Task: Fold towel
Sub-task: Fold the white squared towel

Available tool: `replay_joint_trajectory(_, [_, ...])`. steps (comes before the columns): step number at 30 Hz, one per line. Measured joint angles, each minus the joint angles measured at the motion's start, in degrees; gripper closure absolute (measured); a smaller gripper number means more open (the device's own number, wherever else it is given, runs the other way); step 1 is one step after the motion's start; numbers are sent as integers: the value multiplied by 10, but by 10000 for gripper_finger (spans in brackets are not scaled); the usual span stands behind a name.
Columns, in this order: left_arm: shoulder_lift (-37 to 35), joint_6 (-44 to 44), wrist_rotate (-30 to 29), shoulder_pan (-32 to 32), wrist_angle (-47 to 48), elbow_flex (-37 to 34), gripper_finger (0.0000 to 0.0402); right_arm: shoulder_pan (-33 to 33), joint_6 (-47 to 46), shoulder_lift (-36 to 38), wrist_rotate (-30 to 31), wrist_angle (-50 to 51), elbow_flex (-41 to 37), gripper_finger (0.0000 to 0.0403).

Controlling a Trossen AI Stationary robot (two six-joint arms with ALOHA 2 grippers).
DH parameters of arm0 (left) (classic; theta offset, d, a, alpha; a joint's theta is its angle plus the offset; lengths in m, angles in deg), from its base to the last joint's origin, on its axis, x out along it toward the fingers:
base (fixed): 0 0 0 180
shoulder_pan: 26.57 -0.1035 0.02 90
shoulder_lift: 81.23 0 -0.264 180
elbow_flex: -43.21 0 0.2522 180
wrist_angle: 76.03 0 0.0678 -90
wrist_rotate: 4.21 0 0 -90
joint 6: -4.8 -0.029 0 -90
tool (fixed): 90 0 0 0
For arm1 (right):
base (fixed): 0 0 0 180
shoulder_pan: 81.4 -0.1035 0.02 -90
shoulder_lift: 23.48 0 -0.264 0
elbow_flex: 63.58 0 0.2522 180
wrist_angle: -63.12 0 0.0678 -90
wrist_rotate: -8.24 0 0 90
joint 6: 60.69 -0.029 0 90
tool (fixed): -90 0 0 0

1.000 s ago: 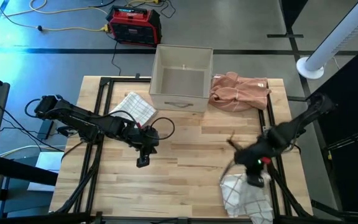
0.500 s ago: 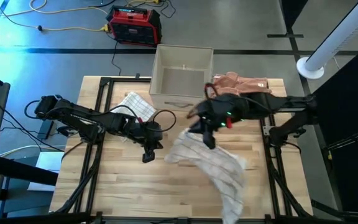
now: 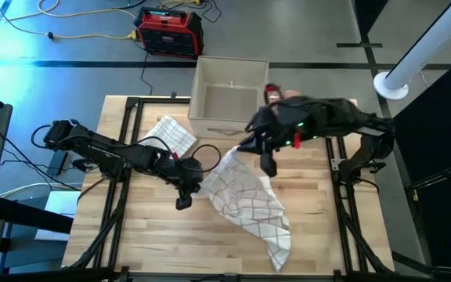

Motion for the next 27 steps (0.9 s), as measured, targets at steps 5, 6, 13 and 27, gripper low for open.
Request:
replay_joint_trajectory(5, [-2, -25, 0, -6, -7, 0, 402, -2, 35, 23, 39, -82, 24, 401])
replay_joint_trajectory(6, [-3, -32, 2, -6, -8, 0, 402, 2, 38, 27, 46, -96, 21, 401])
replay_joint_trajectory(13, [-16, -56, 0, -8, -12, 0, 402, 23, 33, 35, 85, -82, 36, 401])
replay_joint_trajectory(27, [-41, -23, -6, -9, 174, 0, 402, 27, -37, 24, -206, -254, -355, 401])
